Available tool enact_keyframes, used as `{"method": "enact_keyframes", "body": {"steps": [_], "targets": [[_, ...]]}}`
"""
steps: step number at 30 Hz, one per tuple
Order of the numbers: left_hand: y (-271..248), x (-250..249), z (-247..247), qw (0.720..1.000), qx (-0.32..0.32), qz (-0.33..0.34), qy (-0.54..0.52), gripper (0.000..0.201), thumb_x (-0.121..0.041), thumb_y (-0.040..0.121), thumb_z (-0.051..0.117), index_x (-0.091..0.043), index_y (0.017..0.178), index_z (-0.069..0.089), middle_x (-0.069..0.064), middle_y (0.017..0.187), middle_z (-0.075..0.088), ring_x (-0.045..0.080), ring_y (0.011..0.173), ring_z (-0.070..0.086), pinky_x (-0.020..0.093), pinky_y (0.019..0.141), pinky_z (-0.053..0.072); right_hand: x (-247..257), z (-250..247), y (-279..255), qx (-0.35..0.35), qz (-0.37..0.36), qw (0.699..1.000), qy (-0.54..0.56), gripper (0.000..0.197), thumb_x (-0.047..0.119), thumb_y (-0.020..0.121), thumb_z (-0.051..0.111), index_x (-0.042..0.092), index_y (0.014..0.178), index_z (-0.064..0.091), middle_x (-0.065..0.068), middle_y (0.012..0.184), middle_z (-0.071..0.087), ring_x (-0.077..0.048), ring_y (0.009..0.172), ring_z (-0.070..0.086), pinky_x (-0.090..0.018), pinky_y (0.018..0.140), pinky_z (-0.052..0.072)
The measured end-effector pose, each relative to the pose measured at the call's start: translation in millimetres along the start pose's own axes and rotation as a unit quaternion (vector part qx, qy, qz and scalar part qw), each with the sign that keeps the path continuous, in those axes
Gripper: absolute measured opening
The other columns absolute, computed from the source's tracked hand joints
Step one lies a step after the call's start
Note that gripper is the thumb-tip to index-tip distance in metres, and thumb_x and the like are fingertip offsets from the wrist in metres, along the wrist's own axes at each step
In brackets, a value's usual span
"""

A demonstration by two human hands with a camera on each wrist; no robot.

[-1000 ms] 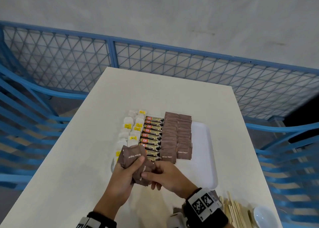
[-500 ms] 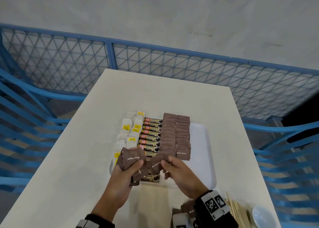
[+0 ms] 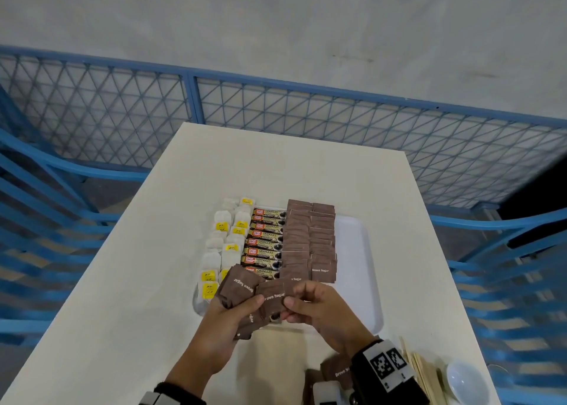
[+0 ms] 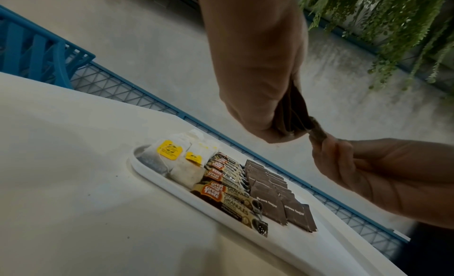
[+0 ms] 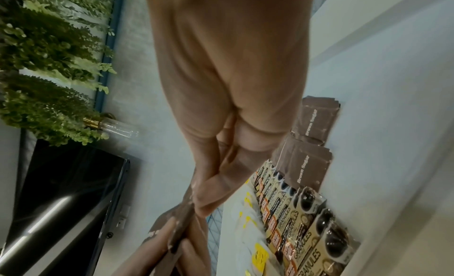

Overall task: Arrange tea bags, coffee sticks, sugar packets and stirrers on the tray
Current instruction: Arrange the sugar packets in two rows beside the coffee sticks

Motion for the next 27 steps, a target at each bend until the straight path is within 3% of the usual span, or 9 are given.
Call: {"method": "enact_keyframes", "body": {"steps": [4,7,11,13,16,22,25,27], "targets": [[1.1,5.7,-1.5,1.000,-0.011,-0.009,0.016,0.026,0.011,0.083,0.056,-0.005,0.102,0.063,0.008,0.077,0.074,0.019,0.062,0.071,0.021,0.042,0.047,-3.1,-11.2,2.9,-0.005,0.002,0.999,-0.042,0.017,-0.005,0.083,0.061,0.009,0.075,0.055,0.000,0.064,0.066,-0.010,0.059,0.062,-0.019,0.059,0.050],[2.2,5.2,-6.0,0.999,-0.027,-0.013,0.014,0.020,0.010,0.083,0.057,-0.004,0.094,0.065,0.010,0.076,0.072,0.019,0.062,0.070,0.023,0.044,0.048,-6.7,-33.0,6.3,-0.049,0.001,0.998,-0.035,0.017,-0.007,0.082,0.062,0.008,0.075,0.055,-0.004,0.066,0.063,-0.011,0.058,0.060,-0.019,0.059,0.050],[1.6,0.8,-16.5,0.999,-0.035,-0.012,-0.003,0.012,0.003,0.085,0.058,-0.005,0.084,0.066,0.012,0.072,0.067,0.022,0.064,0.064,0.023,0.052,0.033,-12.2,-87.1,10.3,-0.162,-0.003,0.987,-0.013,0.016,-0.008,0.082,0.061,0.006,0.076,0.056,-0.006,0.068,0.063,-0.016,0.062,0.057,-0.022,0.061,0.051],[0.6,-2.5,-17.5,0.999,-0.033,-0.008,-0.024,0.010,0.001,0.086,0.056,-0.004,0.091,0.064,0.012,0.072,0.067,0.022,0.064,0.062,0.021,0.045,0.038,-14.2,-113.1,10.8,-0.221,-0.004,0.975,-0.034,0.016,-0.007,0.083,0.061,0.006,0.075,0.056,-0.007,0.068,0.063,-0.017,0.063,0.056,-0.023,0.061,0.049],[-0.2,-5.8,-15.3,0.998,-0.030,-0.005,-0.052,0.013,0.001,0.087,0.053,-0.006,0.094,0.062,0.012,0.079,0.066,0.019,0.062,0.066,0.022,0.044,0.048,-18.3,-139.7,12.5,-0.284,0.001,0.955,-0.086,0.018,-0.004,0.083,0.063,0.009,0.072,0.055,-0.007,0.067,0.061,-0.017,0.063,0.054,-0.024,0.060,0.045],[3.1,-1.2,-15.5,0.994,-0.026,-0.030,-0.107,0.021,0.002,0.087,0.050,-0.007,0.102,0.062,0.016,0.087,0.066,0.026,0.068,0.068,0.028,0.059,0.057,-25.9,-149.6,23.5,-0.308,0.004,0.942,-0.131,0.016,-0.002,0.082,0.064,0.008,0.072,0.056,-0.008,0.068,0.063,-0.019,0.063,0.055,-0.028,0.063,0.049],[3.3,-0.1,-15.6,0.993,-0.020,-0.039,-0.109,0.025,0.002,0.088,0.046,-0.008,0.105,0.061,0.016,0.091,0.067,0.028,0.073,0.069,0.029,0.061,0.058,-26.3,-148.3,26.5,-0.324,0.003,0.934,-0.148,0.016,-0.002,0.081,0.065,0.007,0.072,0.056,-0.010,0.067,0.065,-0.021,0.061,0.058,-0.033,0.070,0.053],[2.4,0.3,-16.1,0.993,-0.016,-0.041,-0.105,0.028,0.001,0.087,0.043,-0.007,0.107,0.061,0.016,0.093,0.067,0.028,0.075,0.069,0.029,0.061,0.057,-25.7,-148.2,27.7,-0.332,0.005,0.928,-0.166,0.016,-0.001,0.081,0.065,0.007,0.071,0.056,-0.010,0.067,0.065,-0.020,0.060,0.058,-0.032,0.068,0.053]]}}
Point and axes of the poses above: each hand's wrist, its own y-axis towards the middle knuckle, its own z-axis out of the palm, x = y × z, the point moved 10 cm from there along y, towards the middle knuckle
